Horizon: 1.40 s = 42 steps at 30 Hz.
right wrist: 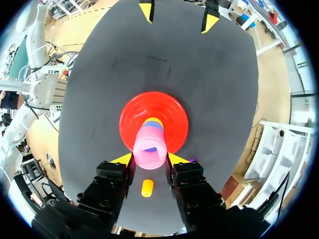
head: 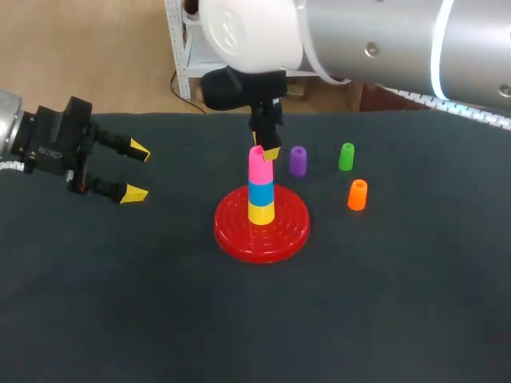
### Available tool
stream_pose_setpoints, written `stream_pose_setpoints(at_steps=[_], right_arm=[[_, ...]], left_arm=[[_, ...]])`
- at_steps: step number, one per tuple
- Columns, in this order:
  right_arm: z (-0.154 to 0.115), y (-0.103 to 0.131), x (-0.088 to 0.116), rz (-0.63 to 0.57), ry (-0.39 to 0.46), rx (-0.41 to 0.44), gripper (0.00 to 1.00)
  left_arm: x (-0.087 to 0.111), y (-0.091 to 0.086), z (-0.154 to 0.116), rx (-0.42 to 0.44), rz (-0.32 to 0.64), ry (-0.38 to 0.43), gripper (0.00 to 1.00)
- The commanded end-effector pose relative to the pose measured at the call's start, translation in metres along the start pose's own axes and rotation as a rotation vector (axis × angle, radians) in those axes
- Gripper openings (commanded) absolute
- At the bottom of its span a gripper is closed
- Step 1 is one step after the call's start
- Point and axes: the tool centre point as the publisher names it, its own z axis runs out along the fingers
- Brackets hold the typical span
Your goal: Pick up and stack the cylinders on the red base in this order: pink,purple,orange,green
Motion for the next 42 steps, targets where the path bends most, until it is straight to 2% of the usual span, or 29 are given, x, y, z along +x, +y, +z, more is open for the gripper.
stream_pose_setpoints(at_steps=[1,9,14,24,29,37,42], right_arm=[[0.002,-0.004,-0.002,-0.004,0.0,-0.011,0.0],[0.014,0.005,-0.008,-0.034,0.048,-0.031,0.0],[0.023,0.009,-0.005,-0.022,0.04,-0.049,0.0],[0.026,0.011,0.005,0.038,0.026,0.005,0.0],[0.029,0.014,0.005,0.058,0.054,0.053,0.0],[0.037,0.017,0.002,0.072,0.063,0.052,0.0],[0.042,0.018,-0.001,0.065,0.104,0.052,0.0]], left_arm=[[0.001,0.0,0.0,-0.001,0.002,-0.002,1.0],[0.001,0.0,0.0,-0.001,0.002,-0.002,1.0],[0.001,0.0,0.0,-0.001,0.002,-0.002,1.0],[0.001,0.0,0.0,-0.001,0.002,-0.002,1.0],[0.001,0.0,0.0,-0.001,0.002,-0.002,1.0],[0.001,0.0,0.0,-0.001,0.002,-0.002,1.0],[0.001,0.0,0.0,-0.001,0.002,-0.002,1.0]])
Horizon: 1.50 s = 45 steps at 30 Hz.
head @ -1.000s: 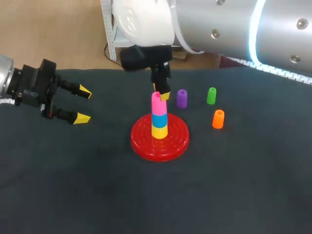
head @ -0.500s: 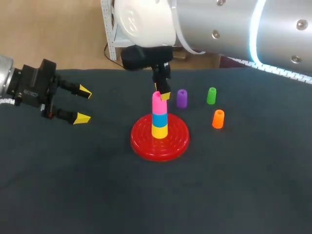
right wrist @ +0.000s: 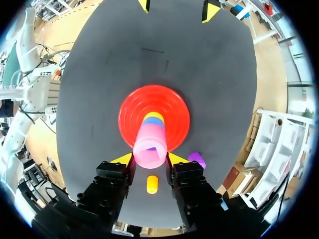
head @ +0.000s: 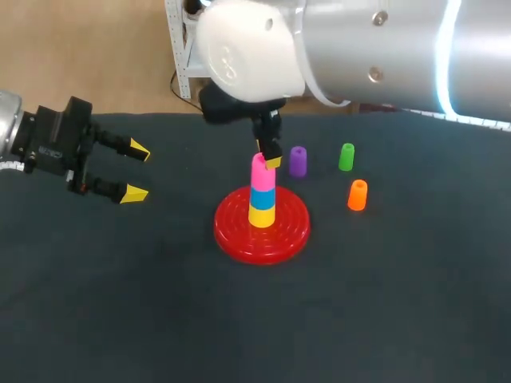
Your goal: Pick up and stack the cylinders on the red base in this order: pink,purple,orange,green
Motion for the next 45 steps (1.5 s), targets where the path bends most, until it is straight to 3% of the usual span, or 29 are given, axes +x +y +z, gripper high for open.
stream_pose_setpoints(at_steps=[1,10,11,12,13,20,28,33,37,41,45], right_arm=[[0.033,0.008,-0.005,-0.003,0.025,0.011,0.0],[0.037,0.009,-0.008,0.012,-0.006,-0.034,0.0],[0.033,0.01,-0.008,0.008,-0.014,-0.034,0.28],[0.03,0.01,-0.008,0.006,-0.028,-0.032,0.86],[0.024,0.01,-0.008,0.013,-0.049,-0.026,1.0],[-0.013,0.014,0.008,0.049,-0.165,0.024,1.0],[-0.028,-0.007,0.059,0.149,-0.246,0.052,1.0],[-0.018,-0.033,0.097,0.24,-0.288,0.043,1.0],[-0.008,-0.055,0.115,0.269,-0.279,0.041,1.0],[0.001,-0.077,0.12,0.298,-0.294,0.037,1.0],[0.015,-0.098,0.113,0.286,-0.293,0.042,1.0]], left_arm=[[0.001,0.0,0.0,-0.001,0.002,-0.003,1.0],[0.001,0.0,0.0,-0.001,0.002,-0.003,1.0],[0.001,0.0,0.0,-0.001,0.002,-0.003,1.0],[0.001,0.0,0.0,-0.001,0.002,-0.003,1.0],[0.001,0.0,0.0,-0.001,0.002,-0.003,1.0],[0.001,0.0,0.0,-0.001,0.002,-0.003,1.0],[0.001,0.0,0.0,-0.001,0.002,-0.003,1.0],[0.001,0.0,0.0,-0.001,0.002,-0.003,1.0],[0.001,0.0,0.0,-0.001,0.002,-0.003,1.0],[0.001,0.0,0.0,-0.001,0.002,-0.003,1.0],[0.001,0.0,0.0,-0.001,0.002,-0.003,1.0]])
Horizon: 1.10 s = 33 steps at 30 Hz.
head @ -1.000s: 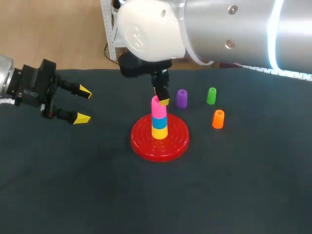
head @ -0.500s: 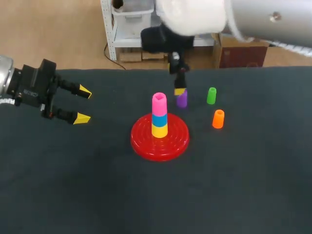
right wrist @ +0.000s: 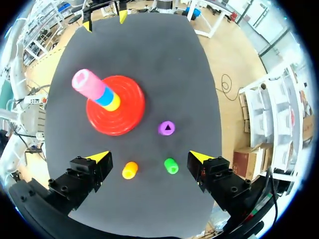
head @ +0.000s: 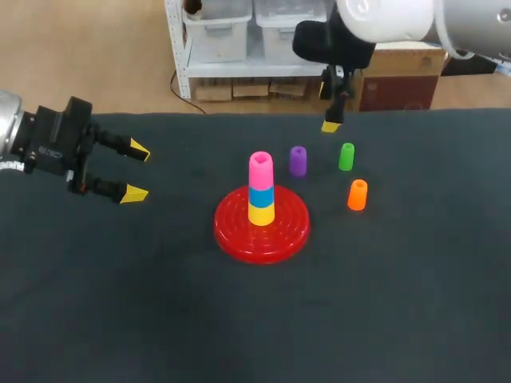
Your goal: Pick up and stack the cylinders on the red base in this order: pink,purple,orange,green
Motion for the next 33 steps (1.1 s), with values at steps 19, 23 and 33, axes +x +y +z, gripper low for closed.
stream_pose_setpoints(at_steps=[19,23,33], right_arm=[[0.098,-0.082,-0.019,0.079,0.125,0.012,1.0],[0.098,-0.074,-0.021,0.07,0.127,-0.014,1.0],[0.107,-0.046,-0.014,0.06,0.135,-0.039,1.0]], left_arm=[[0.001,0.0,0.0,-0.001,0.002,-0.002,1.0],[0.001,0.0,0.0,-0.001,0.002,-0.002,1.0],[0.001,0.0,0.0,-0.001,0.002,-0.002,1.0]])
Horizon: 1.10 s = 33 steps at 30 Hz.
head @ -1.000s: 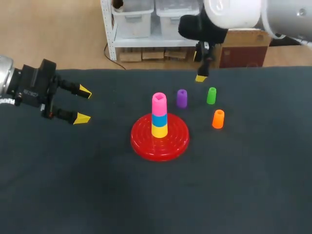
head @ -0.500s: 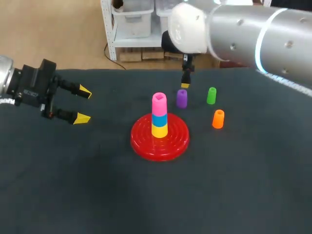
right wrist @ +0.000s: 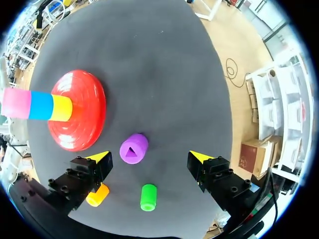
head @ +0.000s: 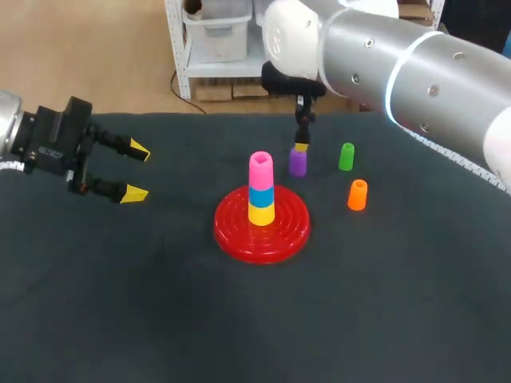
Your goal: Pick up and stack the cylinders on the red base in this order: pink,purple,orange,green
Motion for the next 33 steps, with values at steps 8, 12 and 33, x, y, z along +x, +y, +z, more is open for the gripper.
stream_pose_setpoints(at_steps=[8,12,33], right_arm=[[0.012,0.017,0.002,0.009,0.004,0.048,1.0],[0.015,0.015,0.001,0.024,-0.001,0.056,0.93],[0.025,0.017,-0.004,0.025,0.016,0.046,0.29]], left_arm=[[0.001,0.0,0.0,-0.001,0.002,-0.002,1.0],[0.001,0.0,0.0,-0.001,0.002,-0.002,1.0],[0.001,0.0,0.0,-0.001,0.002,-0.002,1.0]])
